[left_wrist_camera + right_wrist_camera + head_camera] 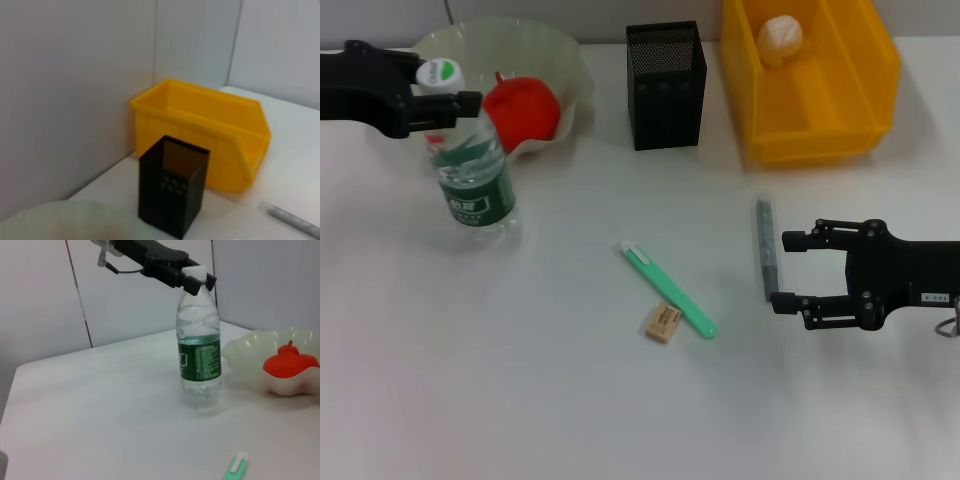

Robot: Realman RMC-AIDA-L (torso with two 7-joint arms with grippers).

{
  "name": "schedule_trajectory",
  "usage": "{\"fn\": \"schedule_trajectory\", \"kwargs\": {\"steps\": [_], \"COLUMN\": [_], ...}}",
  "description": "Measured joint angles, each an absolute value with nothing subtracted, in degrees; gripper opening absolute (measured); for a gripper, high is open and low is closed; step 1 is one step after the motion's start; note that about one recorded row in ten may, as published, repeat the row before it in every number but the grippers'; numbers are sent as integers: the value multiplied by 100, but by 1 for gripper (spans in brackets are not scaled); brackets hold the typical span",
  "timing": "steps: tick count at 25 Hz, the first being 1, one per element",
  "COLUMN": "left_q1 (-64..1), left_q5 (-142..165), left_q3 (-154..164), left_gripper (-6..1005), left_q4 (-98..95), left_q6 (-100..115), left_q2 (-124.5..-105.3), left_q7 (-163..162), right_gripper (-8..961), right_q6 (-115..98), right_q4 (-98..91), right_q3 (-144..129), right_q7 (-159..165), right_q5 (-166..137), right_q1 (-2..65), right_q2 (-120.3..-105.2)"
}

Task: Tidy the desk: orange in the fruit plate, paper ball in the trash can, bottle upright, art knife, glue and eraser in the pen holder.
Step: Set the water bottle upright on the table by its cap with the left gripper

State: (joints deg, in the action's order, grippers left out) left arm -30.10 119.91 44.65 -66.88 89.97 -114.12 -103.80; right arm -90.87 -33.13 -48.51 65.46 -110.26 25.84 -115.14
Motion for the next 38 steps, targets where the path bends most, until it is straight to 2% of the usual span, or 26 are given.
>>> {"fn": "schedule_trajectory", "kwargs": {"steps": [14,38], "left_q1": [-2810,-2803], "left_q5": [12159,12351], "left_q3": [4421,4422], "left_gripper": [448,449], "left_q4": [-6482,-6423], "left_q6": [8357,8187], "left_q2": [-11276,-11292], "left_q7": [-10326,-10320], "right_gripper": [789,789], "right_q6": [-9078,-9079], "right_q4": [-3307,-3287], "right_q3": [-4834,-4833], "right_q7": [6541,6556], "right_q5": [-11012,-11012], "right_q1": [2578,2575], "right_q2": [-11518,-11522]}}
